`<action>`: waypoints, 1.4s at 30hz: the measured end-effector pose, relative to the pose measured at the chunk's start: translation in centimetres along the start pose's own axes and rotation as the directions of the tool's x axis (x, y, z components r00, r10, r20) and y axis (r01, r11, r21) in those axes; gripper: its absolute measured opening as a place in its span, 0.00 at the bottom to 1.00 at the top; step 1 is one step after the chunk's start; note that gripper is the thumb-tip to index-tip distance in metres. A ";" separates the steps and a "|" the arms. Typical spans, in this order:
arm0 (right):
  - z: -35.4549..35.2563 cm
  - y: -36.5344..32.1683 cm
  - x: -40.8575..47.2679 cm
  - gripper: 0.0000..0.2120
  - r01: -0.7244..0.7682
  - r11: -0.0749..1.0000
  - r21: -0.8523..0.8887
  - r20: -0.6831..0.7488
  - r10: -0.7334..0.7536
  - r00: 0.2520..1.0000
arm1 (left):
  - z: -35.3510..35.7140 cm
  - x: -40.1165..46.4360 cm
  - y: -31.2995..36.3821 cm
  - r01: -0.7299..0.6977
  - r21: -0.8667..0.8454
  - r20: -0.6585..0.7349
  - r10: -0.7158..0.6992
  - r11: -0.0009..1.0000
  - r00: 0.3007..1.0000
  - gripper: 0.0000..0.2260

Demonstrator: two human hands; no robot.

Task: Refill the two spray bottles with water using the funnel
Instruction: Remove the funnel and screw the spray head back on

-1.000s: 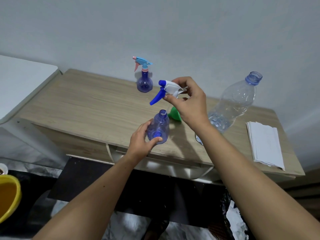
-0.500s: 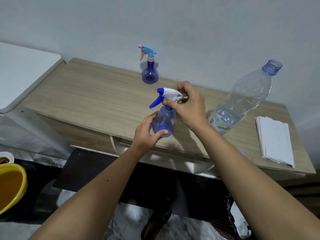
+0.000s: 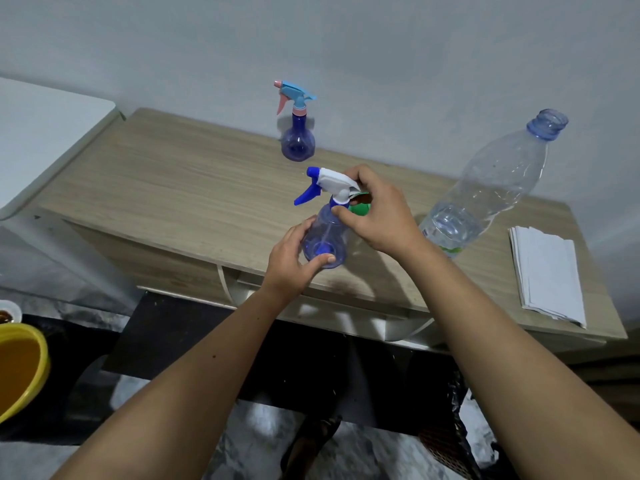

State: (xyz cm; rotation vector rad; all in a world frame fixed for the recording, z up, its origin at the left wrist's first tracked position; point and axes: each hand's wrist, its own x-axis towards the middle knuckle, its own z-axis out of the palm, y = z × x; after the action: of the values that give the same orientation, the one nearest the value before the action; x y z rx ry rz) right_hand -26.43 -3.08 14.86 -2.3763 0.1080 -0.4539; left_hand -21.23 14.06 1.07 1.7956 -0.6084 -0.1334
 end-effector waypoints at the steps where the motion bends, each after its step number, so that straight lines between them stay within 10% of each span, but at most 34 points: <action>1: 0.0 0.1 0.1 0.17 0.009 1.000 -0.015 0.001 -0.009 1.000 | 0.0 0.0 0.0 0.004 -0.006 -0.003 -0.004 1.000 1.000 0.34; 42: 2.1 0.9 -1.1 0.22 -0.263 0.831 0.490 -0.045 0.326 0.944 | -0.1 0.4 -1.0 -0.043 -0.004 -0.007 0.043 0.999 0.999 0.35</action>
State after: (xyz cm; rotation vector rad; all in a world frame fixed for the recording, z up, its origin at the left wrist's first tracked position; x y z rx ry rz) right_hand -26.61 -2.21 12.45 -1.8008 0.3745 -0.4237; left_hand -20.50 14.15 0.30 1.7766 -0.6412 -0.0987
